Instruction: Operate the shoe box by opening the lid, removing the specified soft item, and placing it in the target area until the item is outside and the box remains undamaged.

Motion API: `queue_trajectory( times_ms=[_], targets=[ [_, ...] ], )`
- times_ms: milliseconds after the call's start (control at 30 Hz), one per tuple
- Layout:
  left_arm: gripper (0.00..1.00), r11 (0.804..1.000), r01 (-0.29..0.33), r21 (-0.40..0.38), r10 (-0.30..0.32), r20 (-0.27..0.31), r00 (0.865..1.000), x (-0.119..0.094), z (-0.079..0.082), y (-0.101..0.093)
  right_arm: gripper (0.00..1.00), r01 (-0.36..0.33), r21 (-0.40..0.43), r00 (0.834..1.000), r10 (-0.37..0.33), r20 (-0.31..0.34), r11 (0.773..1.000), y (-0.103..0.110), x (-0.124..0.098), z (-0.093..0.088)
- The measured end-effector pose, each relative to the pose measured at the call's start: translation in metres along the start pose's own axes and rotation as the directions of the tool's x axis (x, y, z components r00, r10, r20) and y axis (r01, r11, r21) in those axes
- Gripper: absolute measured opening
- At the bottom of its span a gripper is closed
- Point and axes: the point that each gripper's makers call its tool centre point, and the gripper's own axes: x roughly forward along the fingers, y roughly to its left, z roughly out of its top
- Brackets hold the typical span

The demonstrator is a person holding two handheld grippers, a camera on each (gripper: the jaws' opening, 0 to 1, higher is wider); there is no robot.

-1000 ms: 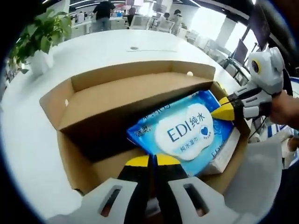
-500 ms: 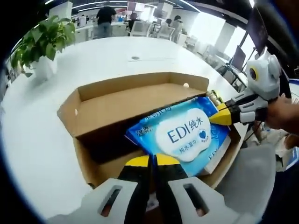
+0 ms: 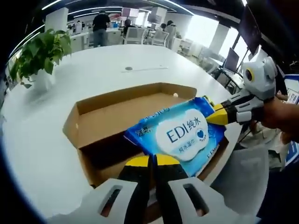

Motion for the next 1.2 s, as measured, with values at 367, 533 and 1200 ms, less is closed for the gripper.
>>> queue_trajectory(
  times_ms=[367, 533, 1200],
  targets=[
    [0.00, 0.999, 0.037, 0.039, -0.037, 0.019, 0.999, 0.002, 0.020, -0.026, 0.00, 0.041, 0.026, 0.998, -0.042, 0.040, 0.999, -0.016, -0.030, 0.002],
    [0.00, 0.996, 0.059, 0.063, -0.061, 0.019, 0.998, 0.010, 0.029, -0.042, 0.00, 0.062, 0.040, 0.997, -0.065, 0.051, 0.997, -0.029, -0.041, -0.001],
    [0.00, 0.983, 0.136, 0.123, -0.136, -0.007, 0.991, 0.049, 0.052, -0.105, 0.00, 0.138, 0.111, 0.986, -0.147, 0.076, 0.984, -0.085, -0.088, -0.026]
  ],
)
